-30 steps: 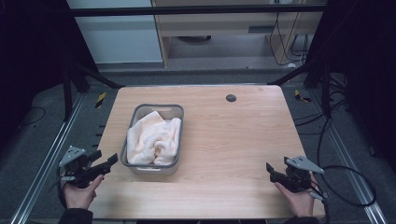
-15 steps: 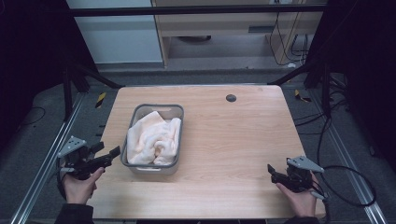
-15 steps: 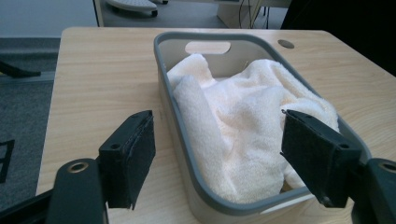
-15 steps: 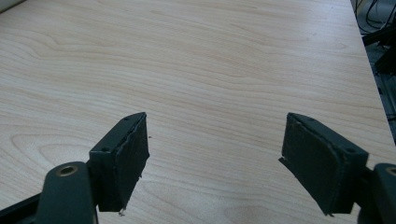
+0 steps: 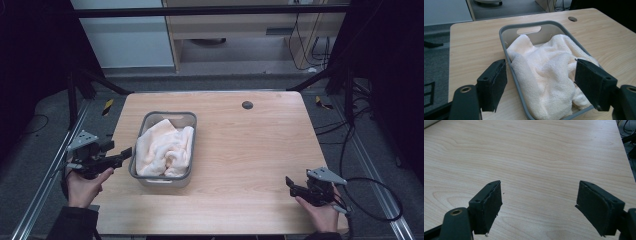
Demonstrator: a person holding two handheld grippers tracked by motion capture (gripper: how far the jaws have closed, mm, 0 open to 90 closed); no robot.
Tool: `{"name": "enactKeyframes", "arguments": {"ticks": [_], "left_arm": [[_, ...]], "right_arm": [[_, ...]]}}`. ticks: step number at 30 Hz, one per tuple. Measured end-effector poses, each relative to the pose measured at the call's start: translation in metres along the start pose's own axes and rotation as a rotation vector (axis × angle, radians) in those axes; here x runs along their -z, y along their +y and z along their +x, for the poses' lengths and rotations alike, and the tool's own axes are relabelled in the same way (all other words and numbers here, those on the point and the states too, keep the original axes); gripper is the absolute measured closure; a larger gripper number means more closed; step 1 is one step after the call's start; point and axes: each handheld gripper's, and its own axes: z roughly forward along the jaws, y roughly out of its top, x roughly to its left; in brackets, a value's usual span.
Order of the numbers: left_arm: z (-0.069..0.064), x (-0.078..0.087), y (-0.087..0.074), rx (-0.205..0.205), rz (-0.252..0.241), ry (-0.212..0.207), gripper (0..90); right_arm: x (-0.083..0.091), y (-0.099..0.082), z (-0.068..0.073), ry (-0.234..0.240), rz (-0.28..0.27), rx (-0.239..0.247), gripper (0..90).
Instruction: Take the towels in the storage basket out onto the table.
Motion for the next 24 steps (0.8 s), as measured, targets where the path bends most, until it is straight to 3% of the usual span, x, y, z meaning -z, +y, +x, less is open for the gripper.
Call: {"name": "enactKeyframes", "arguments": {"ticks": [10,13,18,24], "left_arm": [[-0.01,-0.012,0.021,-0.073,0.048,-0.003,24.8],[-0.017,-0.02,0.028,-0.114,0.083,-0.008,23.9],[-0.021,-0.028,0.034,-0.123,0.108,-0.03,23.4],[-0.023,-0.039,0.042,-0.144,0.174,-0.052,22.6]], "right_arm": [[0.0,0.0,0.0,0.0,-0.001,0.0,19.8],[0.0,0.0,0.0,0.003,0.003,0.0,19.5],[0.0,0.0,0.0,0.005,0.004,0.001,19.3],[0.0,0.0,0.0,0.011,0.012,-0.003,19.2]]}}
